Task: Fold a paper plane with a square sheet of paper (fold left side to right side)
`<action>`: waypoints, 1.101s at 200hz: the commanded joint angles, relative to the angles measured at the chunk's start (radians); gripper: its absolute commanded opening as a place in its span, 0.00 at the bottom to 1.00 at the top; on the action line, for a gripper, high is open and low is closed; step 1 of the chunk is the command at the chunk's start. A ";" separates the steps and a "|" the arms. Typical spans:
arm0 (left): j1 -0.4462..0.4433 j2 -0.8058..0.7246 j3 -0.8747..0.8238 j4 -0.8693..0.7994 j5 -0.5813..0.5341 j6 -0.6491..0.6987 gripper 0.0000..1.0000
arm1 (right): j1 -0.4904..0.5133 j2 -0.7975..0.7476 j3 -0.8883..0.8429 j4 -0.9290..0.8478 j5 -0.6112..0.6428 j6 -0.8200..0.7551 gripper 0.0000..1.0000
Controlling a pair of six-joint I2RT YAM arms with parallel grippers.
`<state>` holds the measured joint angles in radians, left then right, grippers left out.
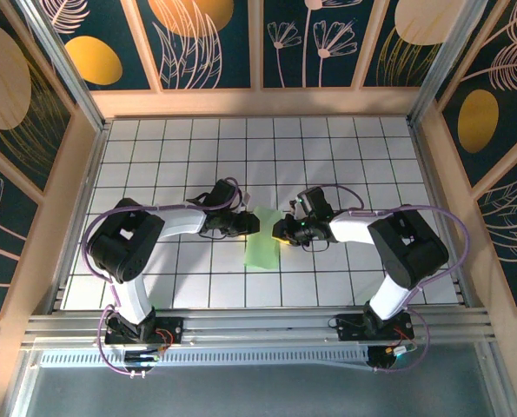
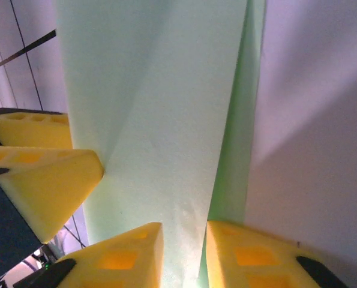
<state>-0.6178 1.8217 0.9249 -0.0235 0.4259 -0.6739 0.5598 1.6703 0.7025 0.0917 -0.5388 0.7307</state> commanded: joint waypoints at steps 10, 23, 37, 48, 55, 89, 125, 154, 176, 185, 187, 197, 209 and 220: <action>-0.034 0.034 -0.004 -0.093 -0.025 -0.031 0.36 | -0.008 -0.076 0.028 -0.099 0.076 -0.058 0.34; -0.045 0.032 -0.004 -0.100 -0.042 -0.049 0.36 | -0.041 -0.103 0.026 -0.125 0.104 -0.075 0.37; -0.056 0.033 0.002 -0.113 -0.064 -0.062 0.37 | -0.063 -0.130 0.025 -0.156 0.134 -0.096 0.39; -0.064 0.035 0.004 -0.113 -0.073 -0.076 0.37 | -0.085 -0.146 0.021 -0.170 0.141 -0.108 0.39; -0.069 0.038 0.005 -0.110 -0.073 -0.084 0.37 | -0.097 -0.157 0.017 -0.175 0.143 -0.114 0.39; -0.098 0.065 0.037 -0.136 -0.109 -0.096 0.37 | -0.135 -0.183 0.000 -0.176 0.138 -0.128 0.39; -0.119 0.098 0.076 -0.168 -0.137 -0.090 0.40 | -0.139 -0.177 -0.008 -0.165 0.126 -0.131 0.40; -0.129 0.115 0.097 -0.189 -0.154 -0.082 0.41 | -0.139 -0.173 -0.010 -0.158 0.119 -0.134 0.40; -0.134 0.124 0.109 -0.203 -0.170 -0.077 0.42 | -0.139 -0.173 -0.010 -0.156 0.119 -0.137 0.40; -0.134 0.127 0.109 -0.204 -0.171 -0.075 0.42 | -0.139 -0.173 -0.009 -0.157 0.117 -0.137 0.40; -0.135 0.128 0.109 -0.204 -0.171 -0.074 0.42 | -0.138 -0.172 -0.010 -0.156 0.117 -0.137 0.40; -0.135 0.130 0.112 -0.205 -0.174 -0.072 0.42 | -0.140 -0.171 -0.011 -0.153 0.114 -0.138 0.40; -0.137 0.134 0.116 -0.210 -0.175 -0.069 0.42 | -0.139 -0.171 -0.012 -0.152 0.112 -0.137 0.40; -0.138 0.137 0.119 -0.213 -0.177 -0.066 0.42 | -0.139 -0.169 -0.013 -0.151 0.111 -0.137 0.40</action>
<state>-0.7147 1.8637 1.0588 -0.2100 0.2050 -0.7448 0.4259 1.5078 0.7048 -0.0601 -0.4194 0.6075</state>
